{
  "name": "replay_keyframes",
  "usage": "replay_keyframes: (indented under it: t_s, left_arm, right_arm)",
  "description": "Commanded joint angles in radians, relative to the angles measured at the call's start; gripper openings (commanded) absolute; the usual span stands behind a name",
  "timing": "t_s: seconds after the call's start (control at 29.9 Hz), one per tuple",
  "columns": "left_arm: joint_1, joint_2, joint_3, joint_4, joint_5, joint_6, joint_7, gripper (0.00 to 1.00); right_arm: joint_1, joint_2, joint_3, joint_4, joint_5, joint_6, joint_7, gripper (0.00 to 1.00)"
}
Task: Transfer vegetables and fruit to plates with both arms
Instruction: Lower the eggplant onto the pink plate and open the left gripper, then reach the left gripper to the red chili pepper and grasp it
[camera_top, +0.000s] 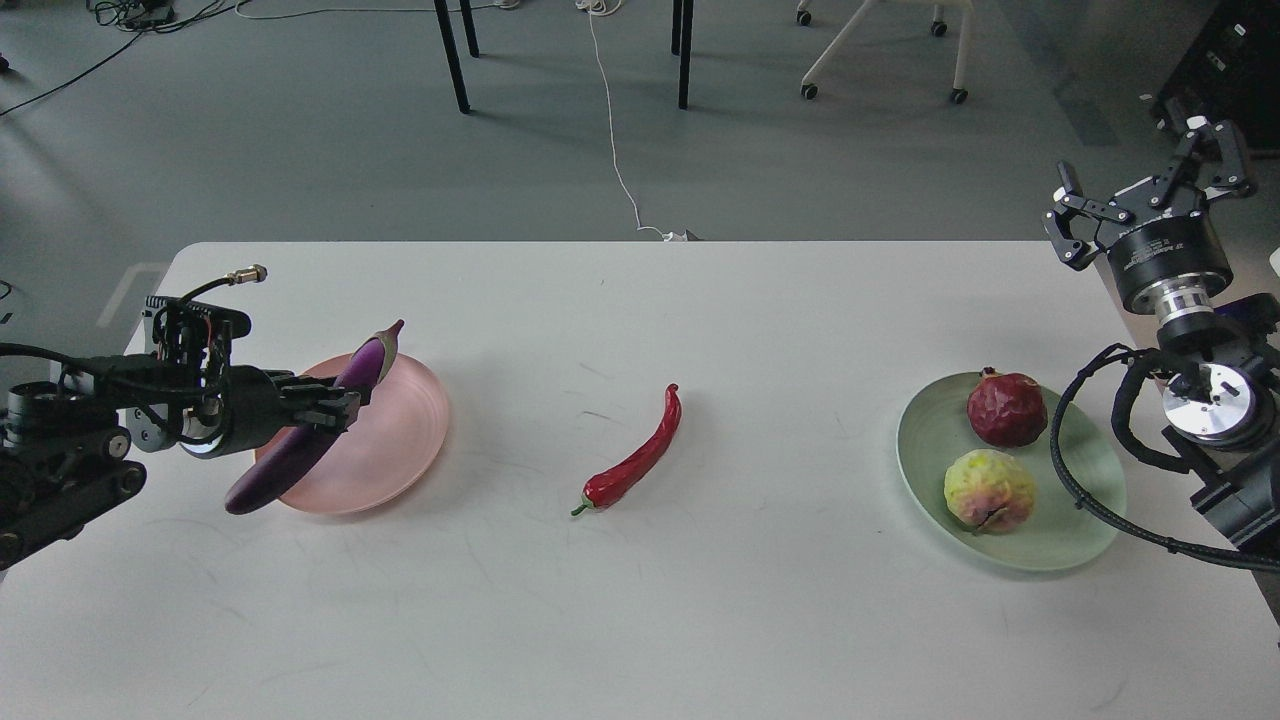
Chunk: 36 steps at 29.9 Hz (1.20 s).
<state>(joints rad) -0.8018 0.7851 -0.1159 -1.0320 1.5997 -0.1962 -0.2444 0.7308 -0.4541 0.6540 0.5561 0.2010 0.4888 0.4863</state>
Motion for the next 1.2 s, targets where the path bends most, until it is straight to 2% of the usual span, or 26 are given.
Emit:
replay_keyframes:
  t_s: [0.0, 0.03, 0.2, 0.4, 0.53, 0.6, 0.74, 0.9, 0.94, 1.07, 1.17]
  left_arm:
    - [-0.002, -0.023, -0.007, -0.002, -0.001, 0.004, -0.007, 0.82]
    - [-0.004, -0.027, -0.007, -0.003, -0.003, 0.004, -0.009, 0.85]
    - [-0.02, -0.027, -0.011, -0.008, -0.046, 0.004, -0.01, 0.86]
    - [-0.141, -0.046, -0.011, -0.017, -0.044, 0.0, -0.007, 0.85]
    - [-0.224, -0.154, -0.002, -0.045, -0.034, -0.003, 0.002, 0.84]
    - [-0.24, -0.214, 0.001, -0.062, -0.009, -0.003, 0.005, 0.8]
    - [-0.238, -0.344, 0.019, -0.068, 0.098, -0.025, 0.005, 0.72]
    - [-0.232, -0.464, 0.104, -0.068, 0.223, -0.035, 0.008, 0.69]
    - [-0.232, -0.487, 0.105, -0.068, 0.224, -0.035, 0.014, 0.68]
    - [-0.229, -0.543, 0.11, -0.068, 0.227, -0.035, 0.088, 0.68]
    - [-0.223, -0.56, 0.156, -0.054, 0.244, -0.035, 0.094, 0.62]
  right_arm:
    - [-0.01, 0.002, -0.004, 0.004, 0.0, 0.0, 0.0, 0.99]
    - [-0.016, 0.002, -0.004, 0.005, 0.0, 0.0, 0.0, 0.99]
    - [-0.018, 0.021, -0.004, 0.005, 0.0, 0.0, 0.0, 0.99]
    - [-0.022, 0.022, 0.004, 0.008, 0.0, 0.0, 0.0, 0.99]
    - [-0.036, 0.009, 0.006, 0.01, 0.0, 0.0, 0.0, 0.99]
    - [-0.041, 0.006, 0.006, 0.01, 0.0, 0.0, 0.0, 0.99]
    - [-0.053, 0.005, 0.006, 0.008, 0.0, 0.0, 0.002, 0.99]
    - [-0.07, 0.005, 0.006, 0.008, 0.0, 0.0, 0.002, 0.99]
    - [-0.07, 0.005, 0.006, 0.008, 0.0, 0.0, 0.002, 0.99]
    - [-0.07, 0.005, 0.006, 0.008, 0.0, 0.0, 0.002, 0.99]
    - [-0.07, 0.005, 0.006, 0.01, 0.0, 0.0, 0.002, 0.99]
